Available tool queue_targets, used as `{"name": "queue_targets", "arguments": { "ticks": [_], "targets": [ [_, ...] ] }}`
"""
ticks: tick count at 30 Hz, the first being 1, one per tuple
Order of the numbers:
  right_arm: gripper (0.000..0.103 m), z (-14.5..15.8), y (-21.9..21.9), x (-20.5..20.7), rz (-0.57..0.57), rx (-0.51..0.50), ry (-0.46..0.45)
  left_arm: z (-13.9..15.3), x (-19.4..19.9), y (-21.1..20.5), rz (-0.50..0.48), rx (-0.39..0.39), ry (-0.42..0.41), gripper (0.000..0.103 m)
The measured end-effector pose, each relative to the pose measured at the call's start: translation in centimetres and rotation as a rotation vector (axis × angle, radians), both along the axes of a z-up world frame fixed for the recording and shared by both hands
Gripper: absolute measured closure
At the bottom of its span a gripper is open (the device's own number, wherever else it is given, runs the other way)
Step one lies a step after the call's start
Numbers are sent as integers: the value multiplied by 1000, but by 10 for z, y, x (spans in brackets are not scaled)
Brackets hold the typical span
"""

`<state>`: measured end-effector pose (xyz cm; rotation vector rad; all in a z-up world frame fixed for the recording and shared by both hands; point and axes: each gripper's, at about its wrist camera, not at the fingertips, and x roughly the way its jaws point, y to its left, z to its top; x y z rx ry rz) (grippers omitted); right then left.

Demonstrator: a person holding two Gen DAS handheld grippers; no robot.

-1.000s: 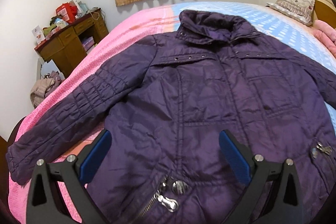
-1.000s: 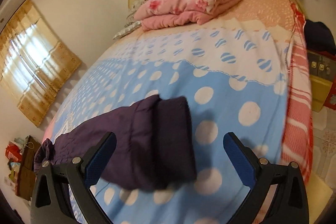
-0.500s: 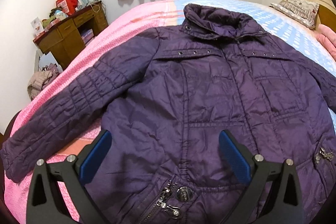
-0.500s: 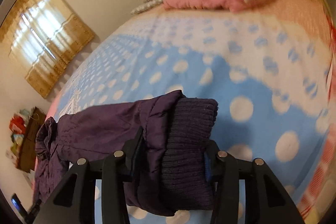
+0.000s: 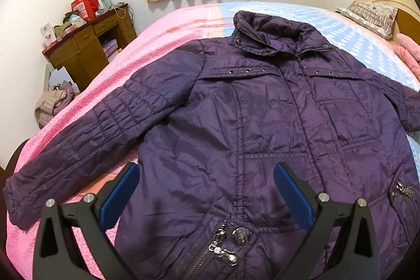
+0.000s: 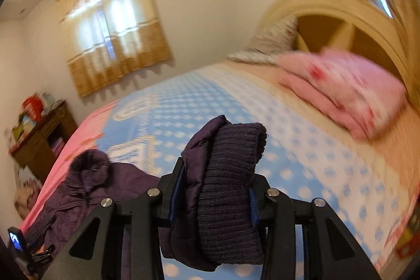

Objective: Fold large clothes
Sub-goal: 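Carry the sleeve across the jacket body with the right gripper and release it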

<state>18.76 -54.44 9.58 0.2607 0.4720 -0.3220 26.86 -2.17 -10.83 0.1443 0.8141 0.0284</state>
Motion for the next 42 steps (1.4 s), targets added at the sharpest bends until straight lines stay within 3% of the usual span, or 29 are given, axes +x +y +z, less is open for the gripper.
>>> {"name": "queue_targets", "arguments": {
  "ticks": [9, 18, 23, 29, 33, 34, 35, 36, 38, 39, 42],
  "targets": [
    [64, 59, 138, 62, 268, -170, -9, -3, -1, 13, -8, -18, 14, 0],
    [64, 59, 258, 104, 472, -242, 15, -6, -3, 22, -18, -23, 17, 0],
    [71, 32, 313, 130, 563, -237, 58, -9, -3, 29, -14, -24, 20, 0],
    [73, -33, 368, 165, 670, -182, 165, -10, -4, 40, -3, -20, 28, 0],
    [73, -101, 399, 192, 794, 1, 289, -10, -6, 50, 16, -1, 33, 0],
    [64, -111, 401, 194, 789, 33, 287, -11, -7, 53, 21, 6, 35, 0],
    [38, -123, 404, 195, 793, 74, 291, -11, -8, 56, 26, 13, 36, 0],
    [28, -133, 406, 195, 820, 126, 300, -11, -8, 58, 30, 19, 38, 0],
    [26, -142, 404, 189, 847, 187, 284, -12, -9, 65, 45, 33, 46, 0],
    [26, -144, 404, 186, 842, 170, 282, -12, -9, 66, 46, 33, 49, 0],
    [26, -148, 385, 168, 739, 5, 266, -5, -5, 70, 45, 23, 48, 0]
  ]
}}
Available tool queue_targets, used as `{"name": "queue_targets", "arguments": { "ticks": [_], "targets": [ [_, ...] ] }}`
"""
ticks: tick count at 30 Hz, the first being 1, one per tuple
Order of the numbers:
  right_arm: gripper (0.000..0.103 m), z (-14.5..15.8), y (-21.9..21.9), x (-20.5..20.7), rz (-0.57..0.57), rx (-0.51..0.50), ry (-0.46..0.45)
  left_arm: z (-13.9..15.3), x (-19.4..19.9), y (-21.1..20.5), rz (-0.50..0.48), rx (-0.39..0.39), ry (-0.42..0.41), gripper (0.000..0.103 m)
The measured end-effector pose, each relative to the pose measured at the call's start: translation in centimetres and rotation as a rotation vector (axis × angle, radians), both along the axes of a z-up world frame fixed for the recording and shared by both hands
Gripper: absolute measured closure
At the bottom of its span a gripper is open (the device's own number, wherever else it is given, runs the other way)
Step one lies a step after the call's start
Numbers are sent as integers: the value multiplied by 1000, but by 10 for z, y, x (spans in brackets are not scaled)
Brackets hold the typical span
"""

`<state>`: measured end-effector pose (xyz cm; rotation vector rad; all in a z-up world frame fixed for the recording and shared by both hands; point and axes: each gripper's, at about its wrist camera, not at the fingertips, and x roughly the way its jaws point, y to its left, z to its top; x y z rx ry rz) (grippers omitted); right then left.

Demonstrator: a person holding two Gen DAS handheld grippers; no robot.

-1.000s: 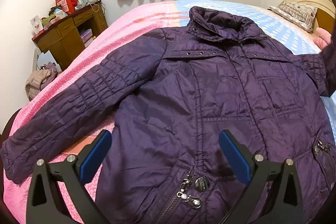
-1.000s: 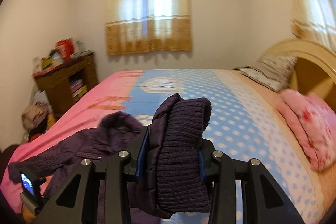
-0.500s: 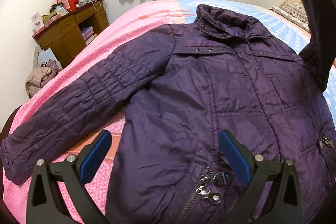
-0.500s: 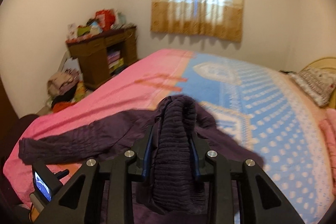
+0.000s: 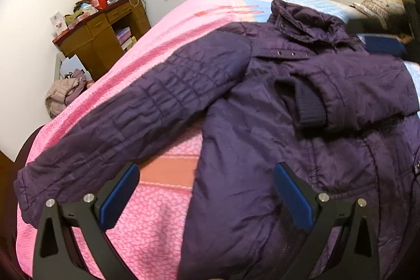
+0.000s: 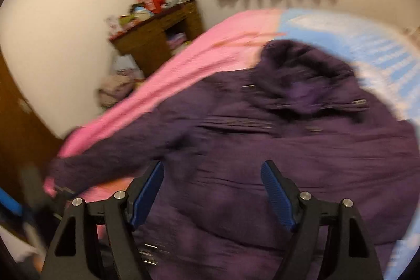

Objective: Fold large clothes

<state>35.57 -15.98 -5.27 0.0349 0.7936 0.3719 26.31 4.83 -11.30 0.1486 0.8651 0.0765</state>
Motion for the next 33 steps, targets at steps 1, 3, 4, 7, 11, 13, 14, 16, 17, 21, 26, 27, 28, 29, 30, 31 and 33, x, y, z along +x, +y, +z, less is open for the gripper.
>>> {"name": "queue_targets", "arguments": {
  "ticks": [1, 3, 4, 7, 11, 13, 14, 16, 17, 21, 26, 27, 28, 29, 30, 31, 33],
  "targets": [
    [26, 0, -4, -5, -33, -51, -20, 5, 2, -1, -7, -12, -5, 0],
    [26, -2, -28, -13, -94, -142, -60, 15, 9, -7, -26, -49, -14, 0],
    [26, -4, -38, -15, -118, -163, -67, 19, 13, -12, -53, -84, -11, 0],
    [26, -9, -79, -19, -218, -172, -55, 21, 34, -29, -161, -247, 33, 0],
    [26, -19, -123, -30, -266, -105, -24, -1, 66, -56, -209, -279, 106, 22],
    [26, -29, -133, -38, -269, -106, -12, -18, 82, -64, -217, -346, 162, 27],
    [26, -34, -137, -43, -269, -109, -7, -23, 84, -66, -217, -359, 176, 34],
    [26, -40, -149, -55, -285, -98, -11, -29, 88, -70, -201, -387, 175, 39],
    [26, -42, -160, -60, -310, -80, -17, -27, 86, -72, -202, -385, 155, 46],
    [26, -48, -207, -75, -444, 8, -13, -8, 68, -80, -255, -319, 49, 77],
    [26, -50, -242, -87, -516, 56, -9, 20, 62, -69, -259, -297, -27, 83],
    [26, -50, -243, -88, -516, 54, -12, 27, 59, -64, -252, -298, -43, 83],
    [26, -49, -244, -90, -513, 50, -14, 33, 56, -58, -248, -307, -56, 83],
    [26, -48, -243, -90, -507, 44, -15, 35, 54, -53, -245, -308, -65, 83],
    [26, -47, -241, -90, -499, 36, -18, 34, 57, -54, -243, -300, -72, 83],
    [26, -46, -238, -90, -493, 29, -20, 35, 54, -50, -242, -281, -76, 83],
    [26, -43, -232, -85, -476, 8, -24, 28, 56, -53, -235, -229, -67, 83]
  ]
}}
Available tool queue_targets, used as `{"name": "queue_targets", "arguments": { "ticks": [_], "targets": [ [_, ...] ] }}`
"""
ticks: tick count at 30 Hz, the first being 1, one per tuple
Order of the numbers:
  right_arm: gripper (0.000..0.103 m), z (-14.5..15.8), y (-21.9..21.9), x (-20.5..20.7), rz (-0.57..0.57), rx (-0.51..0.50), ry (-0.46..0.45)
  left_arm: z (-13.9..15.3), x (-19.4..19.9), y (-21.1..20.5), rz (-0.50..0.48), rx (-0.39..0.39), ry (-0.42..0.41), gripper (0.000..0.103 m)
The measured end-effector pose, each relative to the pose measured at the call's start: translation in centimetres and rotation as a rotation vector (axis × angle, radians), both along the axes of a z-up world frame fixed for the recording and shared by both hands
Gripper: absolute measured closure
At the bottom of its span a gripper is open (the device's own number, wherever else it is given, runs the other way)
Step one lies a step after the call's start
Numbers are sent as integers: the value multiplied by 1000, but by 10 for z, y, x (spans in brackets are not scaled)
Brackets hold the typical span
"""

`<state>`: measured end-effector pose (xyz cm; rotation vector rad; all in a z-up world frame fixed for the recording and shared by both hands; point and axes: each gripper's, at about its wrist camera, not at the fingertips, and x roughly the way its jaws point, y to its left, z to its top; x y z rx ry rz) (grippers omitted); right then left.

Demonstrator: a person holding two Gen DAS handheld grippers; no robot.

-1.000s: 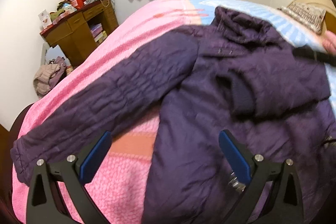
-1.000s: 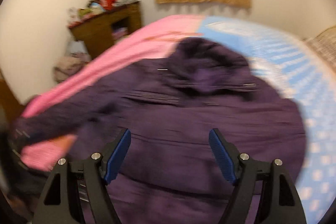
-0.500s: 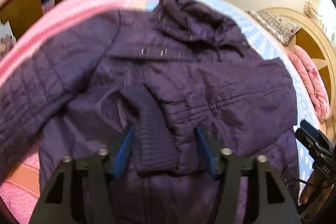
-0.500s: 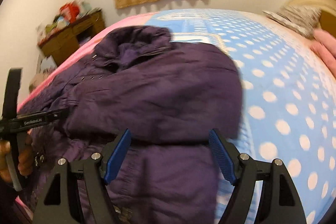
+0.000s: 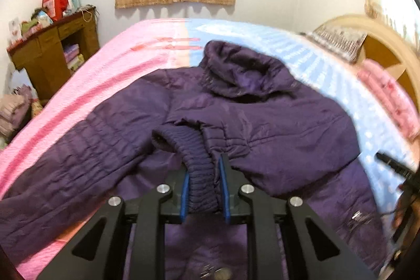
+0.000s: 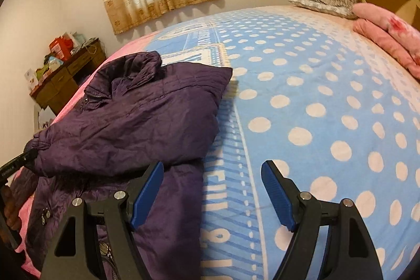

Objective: Fold large clothes

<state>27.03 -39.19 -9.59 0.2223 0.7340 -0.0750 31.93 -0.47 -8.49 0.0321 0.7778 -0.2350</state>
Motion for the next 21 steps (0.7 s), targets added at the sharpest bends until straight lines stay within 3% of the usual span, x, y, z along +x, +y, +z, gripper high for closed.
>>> {"name": "queue_targets", "arguments": {
  "ticks": [2, 5, 7, 8, 9, 11, 13, 15, 18, 21],
  "targets": [
    [26, 4, 8, 6, 23, -21, -2, -11, 1, 2, 20, 52, 16, 83],
    [26, 17, 23, 22, 41, -74, -25, -26, 5, 5, 20, 71, 27, 82],
    [26, 23, 35, 36, 65, -103, -26, -29, 8, 0, 20, 111, 31, 71],
    [26, 26, 41, 44, 80, -115, -37, -27, 7, -1, 38, 127, 28, 60],
    [26, 28, 47, 50, 92, -123, -44, -22, 6, -1, 66, 152, 16, 41],
    [26, 30, 58, 67, 116, -142, -50, -10, -1, 1, 104, 170, -44, 26],
    [26, 28, 67, 80, 138, -156, -49, 8, -4, -1, 122, 161, -122, 19],
    [26, 20, 77, 95, 184, -148, -34, 19, -1, -10, 106, 146, -157, 5],
    [26, 2, 90, 110, 219, -159, 17, 15, 9, -32, 60, 141, -156, 4],
    [26, -16, 90, 116, 207, -185, 58, -18, 31, -55, 24, 194, -91, 4]
  ]
}}
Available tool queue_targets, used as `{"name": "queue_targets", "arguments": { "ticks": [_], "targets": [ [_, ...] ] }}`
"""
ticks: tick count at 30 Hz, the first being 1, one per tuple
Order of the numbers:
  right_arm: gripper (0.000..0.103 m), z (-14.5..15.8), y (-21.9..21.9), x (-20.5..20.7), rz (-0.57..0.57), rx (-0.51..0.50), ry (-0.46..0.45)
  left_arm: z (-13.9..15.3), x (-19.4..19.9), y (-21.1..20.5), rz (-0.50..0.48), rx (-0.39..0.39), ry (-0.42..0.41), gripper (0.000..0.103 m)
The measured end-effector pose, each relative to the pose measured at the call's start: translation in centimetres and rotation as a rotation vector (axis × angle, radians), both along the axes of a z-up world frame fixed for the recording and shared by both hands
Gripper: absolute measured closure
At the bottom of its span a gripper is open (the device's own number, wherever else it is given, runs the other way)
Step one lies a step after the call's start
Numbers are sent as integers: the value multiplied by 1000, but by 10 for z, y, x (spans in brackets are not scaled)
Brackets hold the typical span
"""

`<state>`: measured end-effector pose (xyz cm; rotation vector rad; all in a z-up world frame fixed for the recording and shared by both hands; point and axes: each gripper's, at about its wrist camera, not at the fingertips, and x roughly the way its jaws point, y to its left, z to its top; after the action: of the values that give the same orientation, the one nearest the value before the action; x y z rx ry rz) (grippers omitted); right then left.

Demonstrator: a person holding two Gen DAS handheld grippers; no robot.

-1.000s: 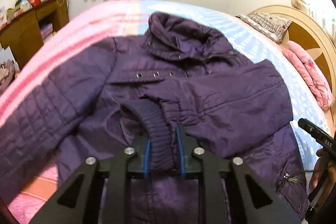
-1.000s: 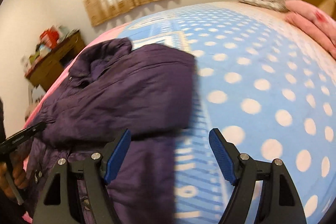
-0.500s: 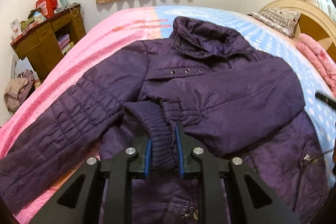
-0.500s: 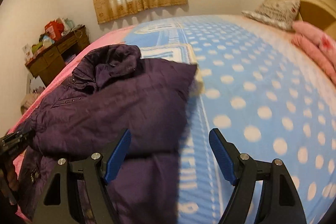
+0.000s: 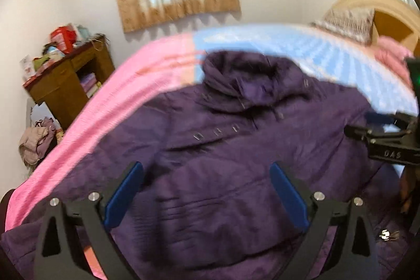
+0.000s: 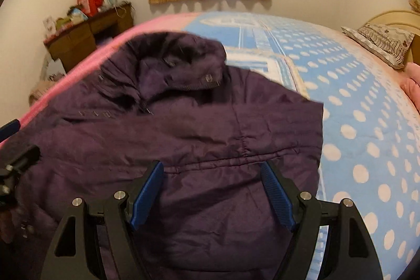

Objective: Fold large clothes

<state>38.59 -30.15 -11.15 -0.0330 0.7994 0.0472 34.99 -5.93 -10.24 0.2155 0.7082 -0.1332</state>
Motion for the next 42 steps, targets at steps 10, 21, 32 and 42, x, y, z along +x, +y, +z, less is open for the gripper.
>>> {"name": "queue_targets", "arguments": {
  "ticks": [10, 21, 32, 42],
  "targets": [
    [25, -31, 4, 4, 9, -52, 58, -48, 20, -9, 32, 88, 117, 0],
    [23, -35, 10, 8, -5, -86, 60, -53, 21, -16, 40, 115, 120, 0],
    [23, -37, 11, 10, -9, -97, 60, -54, 22, -15, 40, 113, 123, 0],
    [23, -38, 12, 11, -10, -110, 59, -54, 21, -17, 46, 130, 116, 0]
  ]
}}
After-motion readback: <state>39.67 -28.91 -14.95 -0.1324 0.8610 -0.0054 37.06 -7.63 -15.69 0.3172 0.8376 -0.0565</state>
